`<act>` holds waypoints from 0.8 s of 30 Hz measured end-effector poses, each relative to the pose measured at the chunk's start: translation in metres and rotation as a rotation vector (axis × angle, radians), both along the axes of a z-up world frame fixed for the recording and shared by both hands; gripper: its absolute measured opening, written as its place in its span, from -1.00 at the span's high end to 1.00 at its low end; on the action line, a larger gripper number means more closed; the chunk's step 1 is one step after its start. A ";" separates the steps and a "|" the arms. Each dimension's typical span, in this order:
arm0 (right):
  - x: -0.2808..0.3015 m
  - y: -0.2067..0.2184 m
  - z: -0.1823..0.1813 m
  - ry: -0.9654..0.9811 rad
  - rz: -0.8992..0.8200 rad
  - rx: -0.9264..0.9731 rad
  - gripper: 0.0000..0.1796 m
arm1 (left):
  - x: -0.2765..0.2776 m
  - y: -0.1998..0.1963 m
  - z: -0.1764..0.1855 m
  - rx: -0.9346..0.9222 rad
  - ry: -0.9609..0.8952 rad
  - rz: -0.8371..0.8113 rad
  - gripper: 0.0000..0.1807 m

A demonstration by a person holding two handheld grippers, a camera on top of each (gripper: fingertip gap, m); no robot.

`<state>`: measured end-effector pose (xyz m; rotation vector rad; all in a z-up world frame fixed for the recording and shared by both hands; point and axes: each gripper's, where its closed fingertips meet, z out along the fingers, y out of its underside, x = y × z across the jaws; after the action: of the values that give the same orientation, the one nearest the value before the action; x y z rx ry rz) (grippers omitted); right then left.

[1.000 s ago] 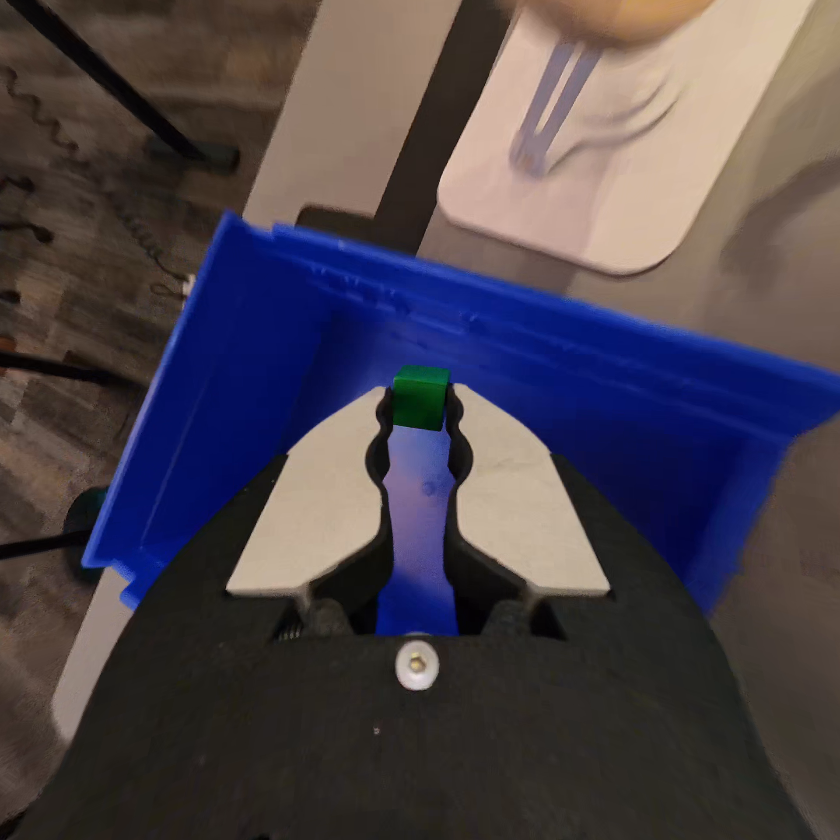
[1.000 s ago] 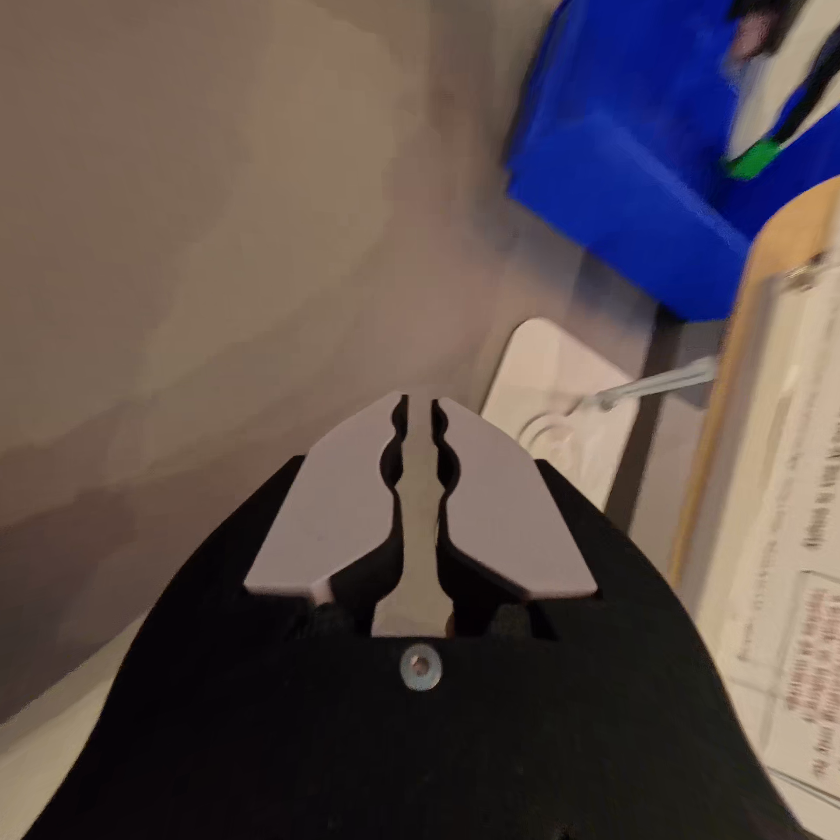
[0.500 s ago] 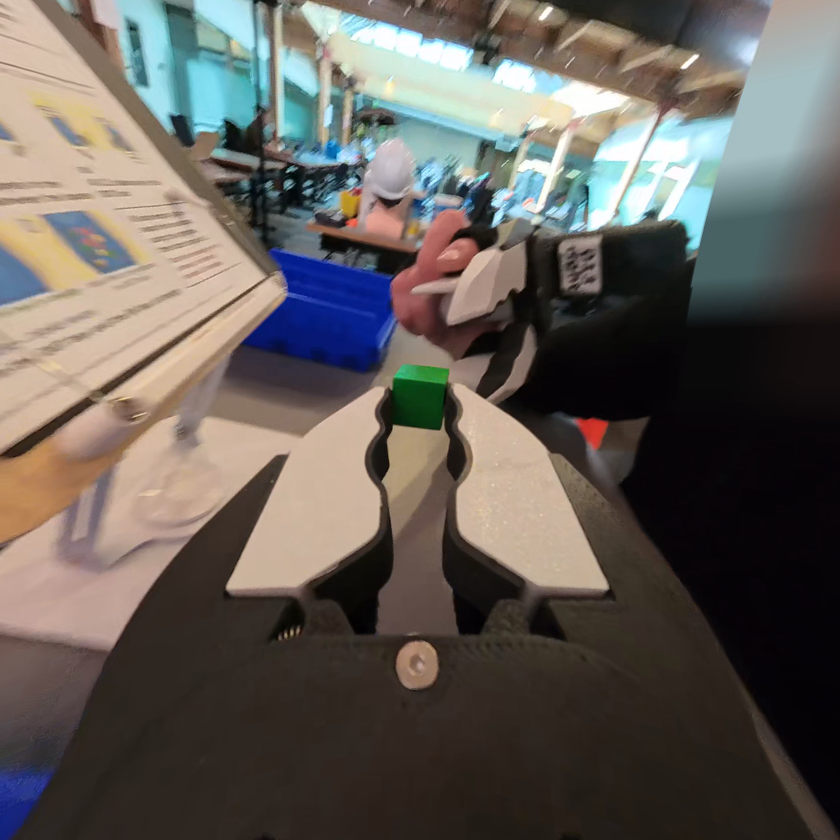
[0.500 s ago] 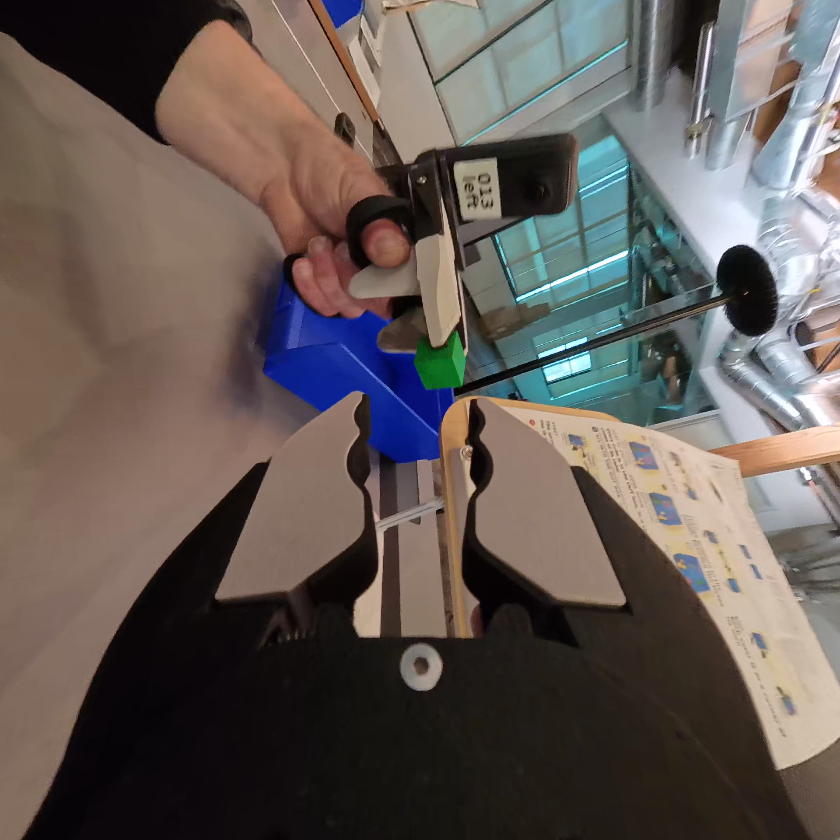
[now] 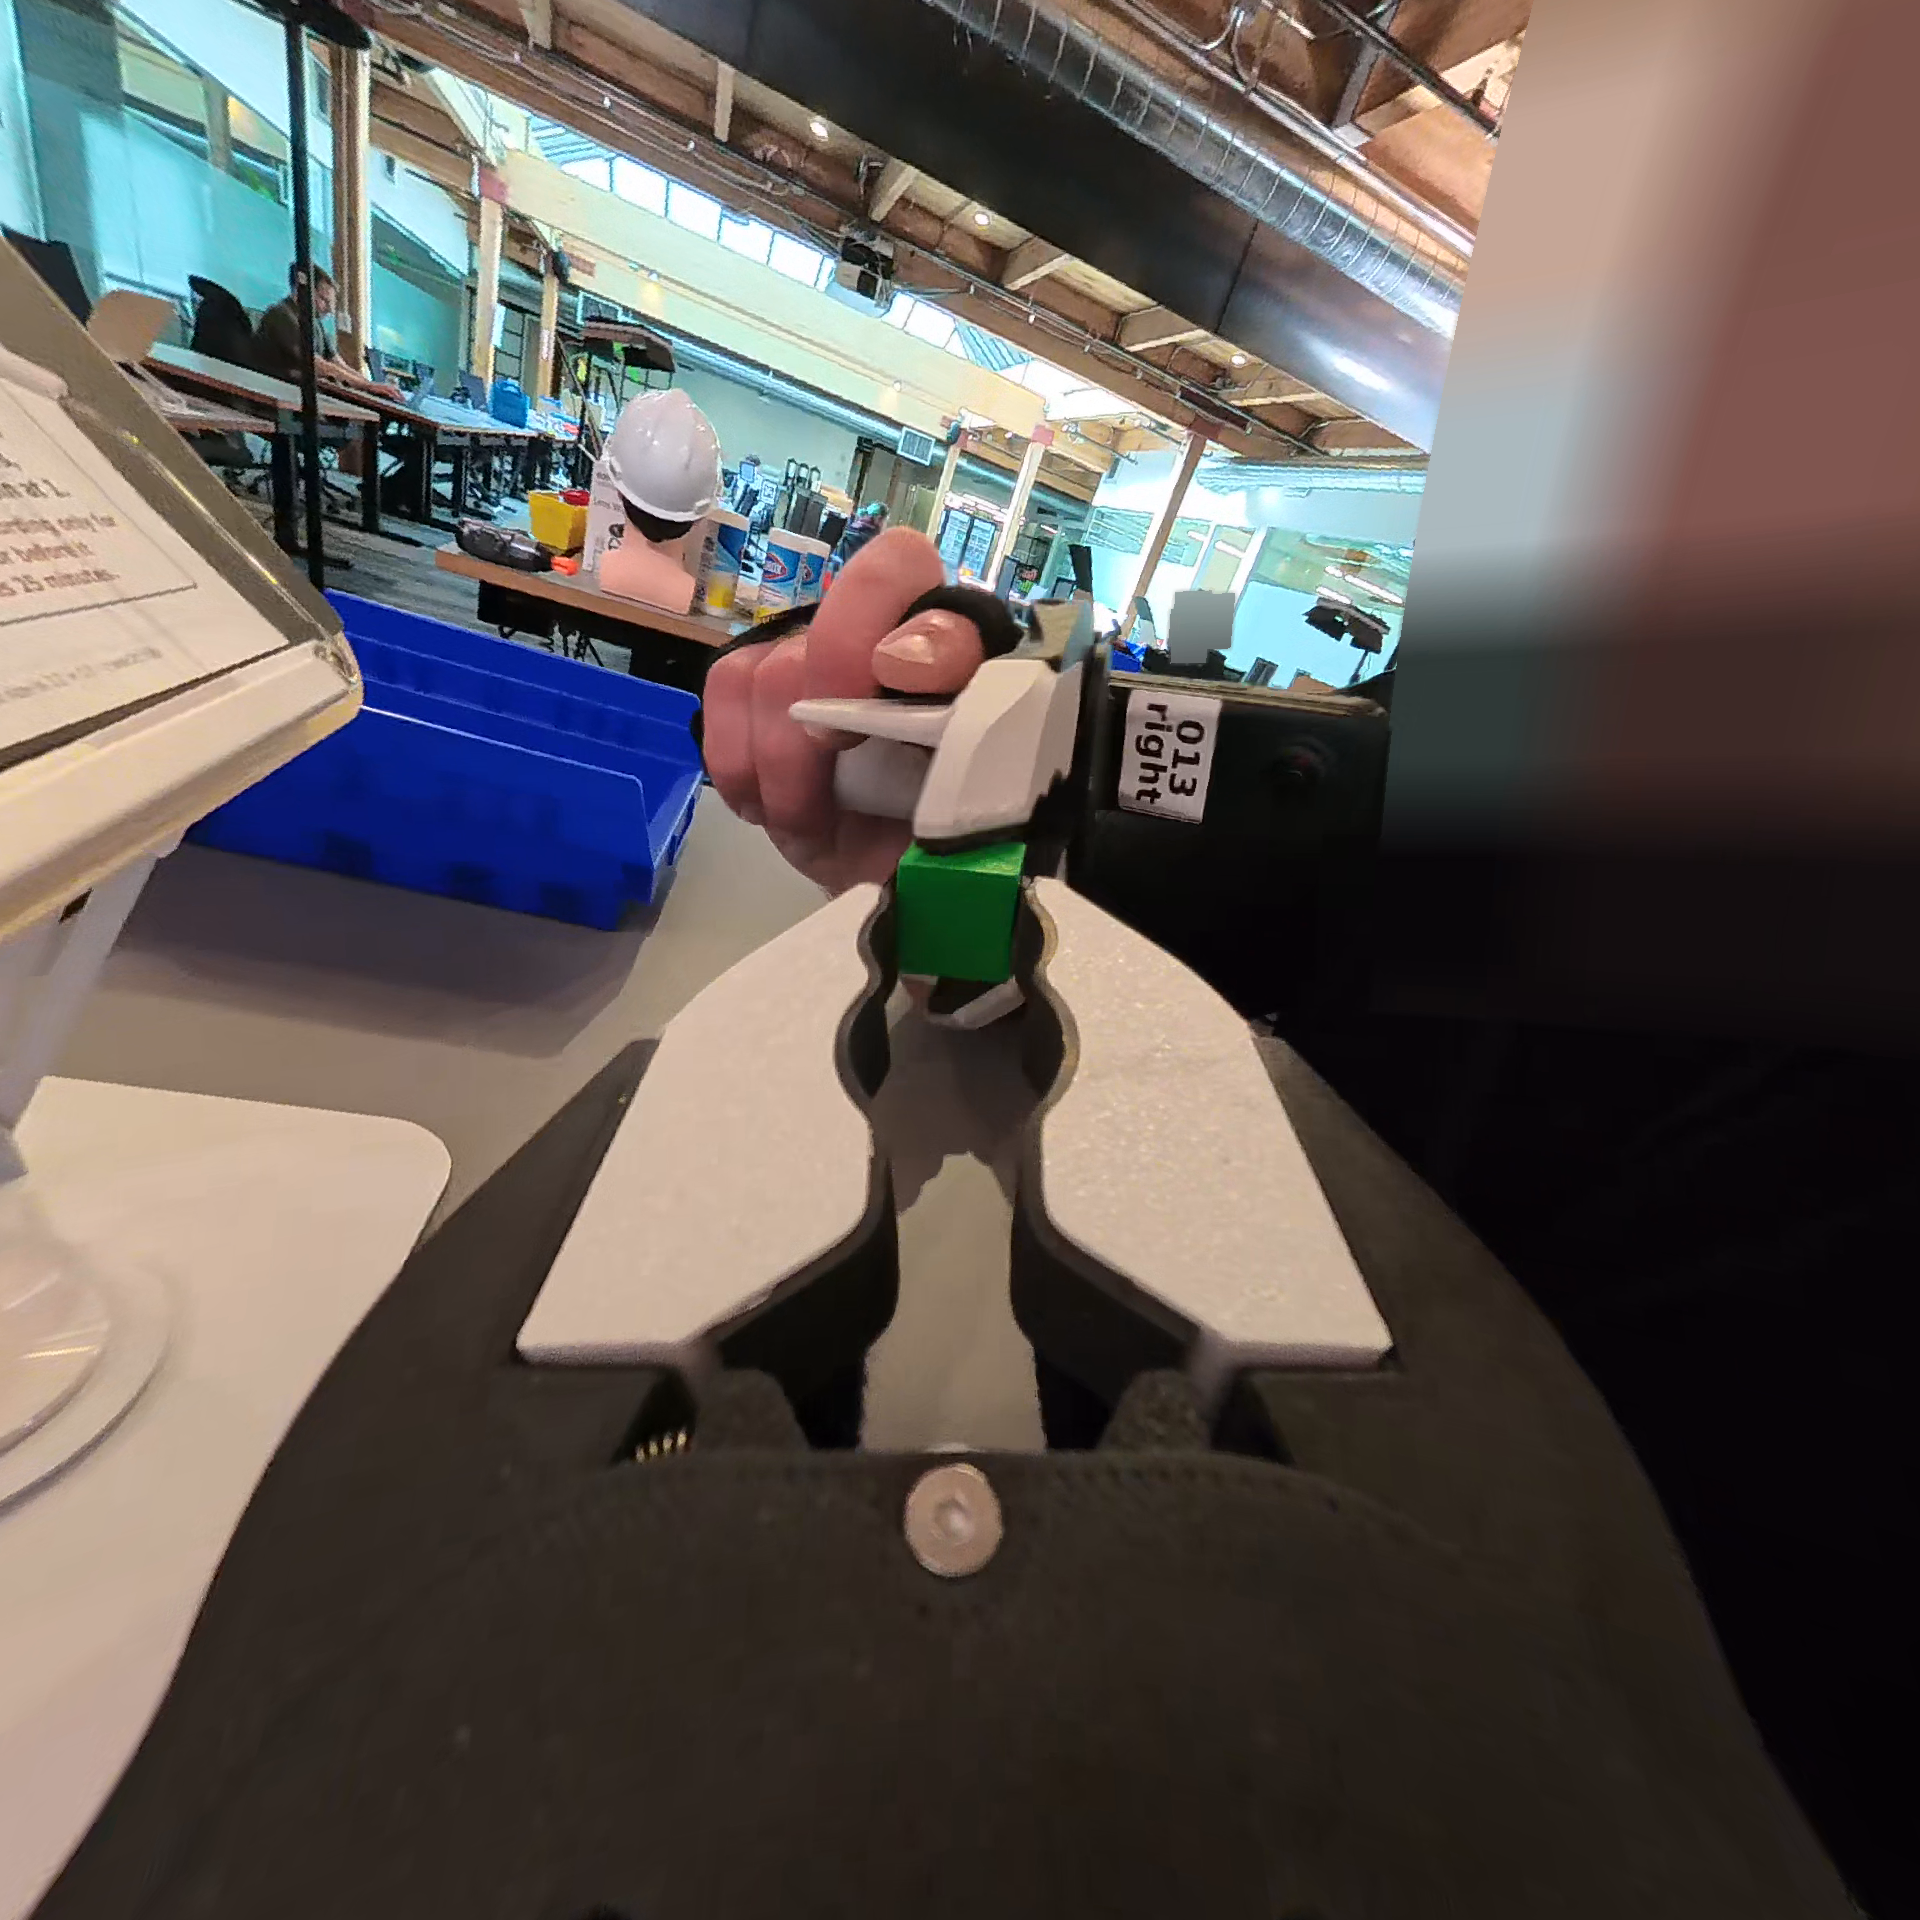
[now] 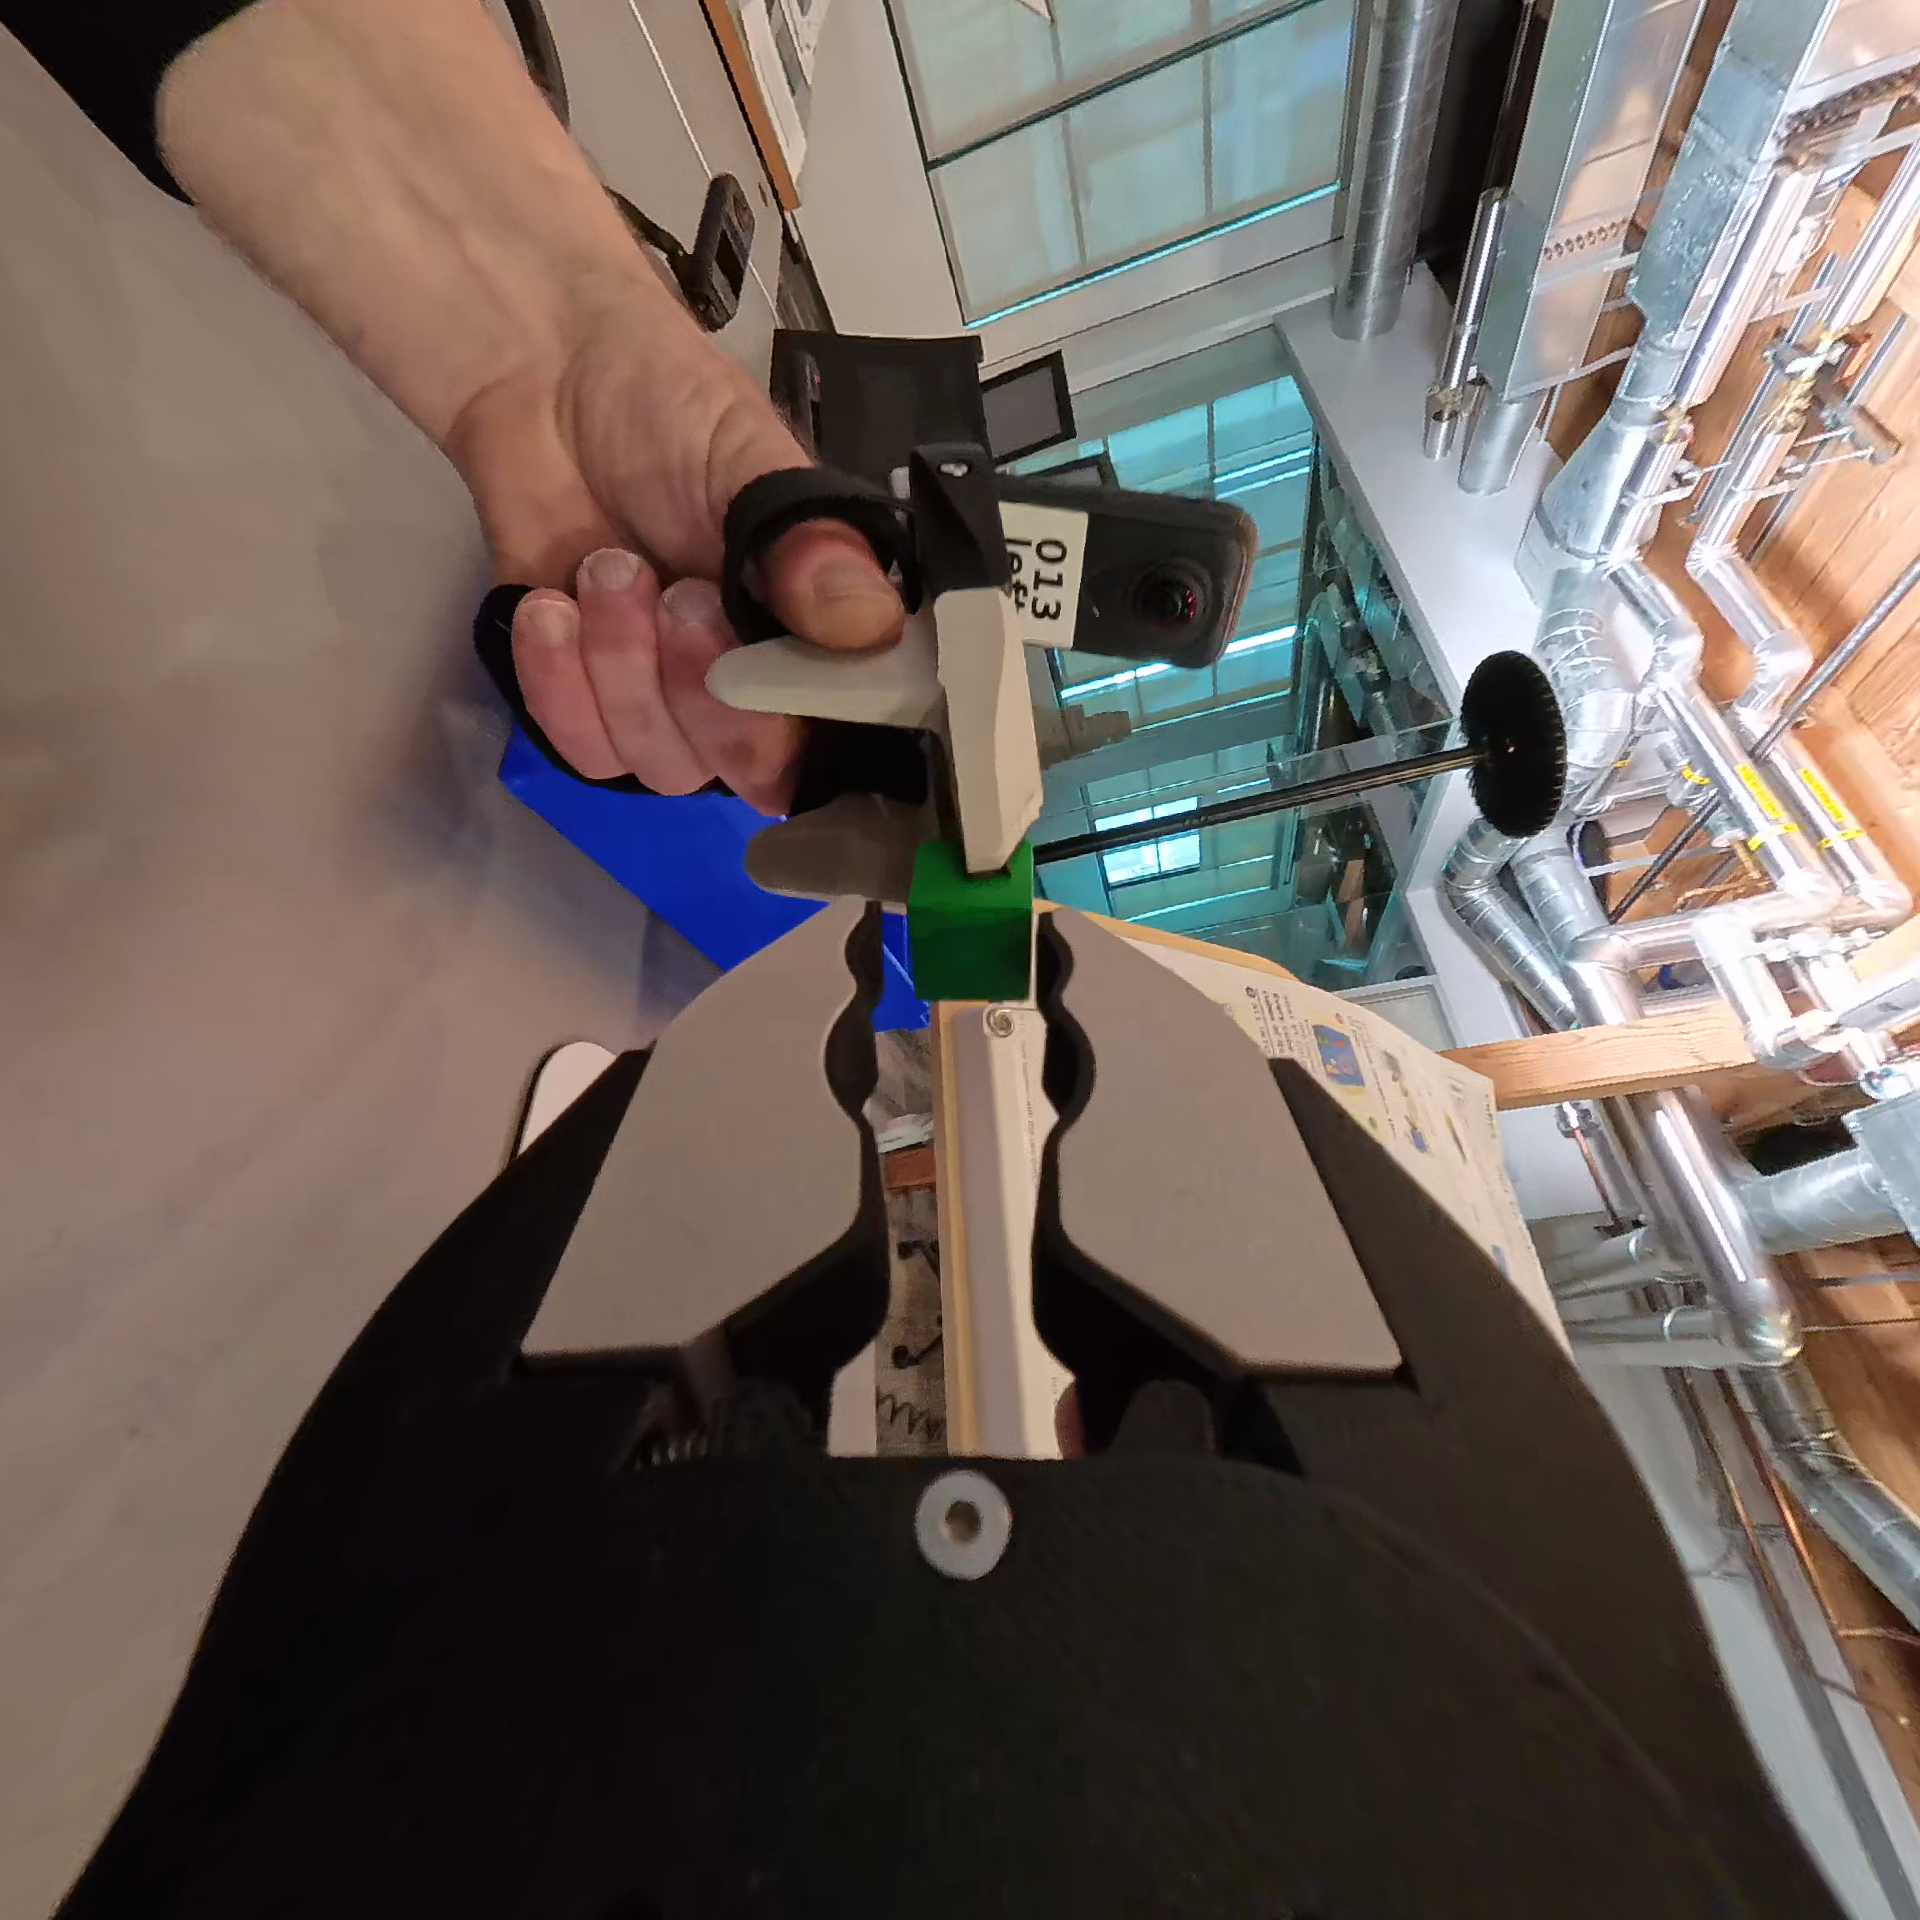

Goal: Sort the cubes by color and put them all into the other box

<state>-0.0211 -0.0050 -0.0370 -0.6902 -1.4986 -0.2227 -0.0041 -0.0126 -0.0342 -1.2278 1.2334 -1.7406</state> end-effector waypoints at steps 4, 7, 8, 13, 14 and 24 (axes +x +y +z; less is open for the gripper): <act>0.000 -0.001 0.000 -0.012 -0.012 0.023 0.76 | 0.001 -0.001 -0.002 -0.030 -0.012 -0.024 0.77; 0.000 -0.003 0.002 -0.020 -0.020 -0.002 0.76 | 0.001 -0.002 0.001 -0.065 -0.026 -0.047 0.77; 0.002 -0.004 0.005 -0.017 -0.015 -0.013 0.76 | 0.000 -0.002 0.004 -0.063 -0.034 -0.041 0.77; 0.043 0.003 0.031 -0.006 -0.064 -0.120 0.76 | -0.012 0.008 0.020 0.106 0.008 0.076 1.00; 0.058 0.008 0.035 -0.017 -0.092 -0.148 0.76 | -0.014 0.009 0.024 0.152 0.025 0.106 1.00; 0.256 0.053 0.003 -0.231 -0.472 -0.573 0.76 | 0.017 0.009 0.040 0.493 0.254 0.278 1.00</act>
<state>0.2344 0.0475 -0.0344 -1.5256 -1.6124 -0.2361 0.0125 -0.0038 0.0061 -1.2653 1.4475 -1.0216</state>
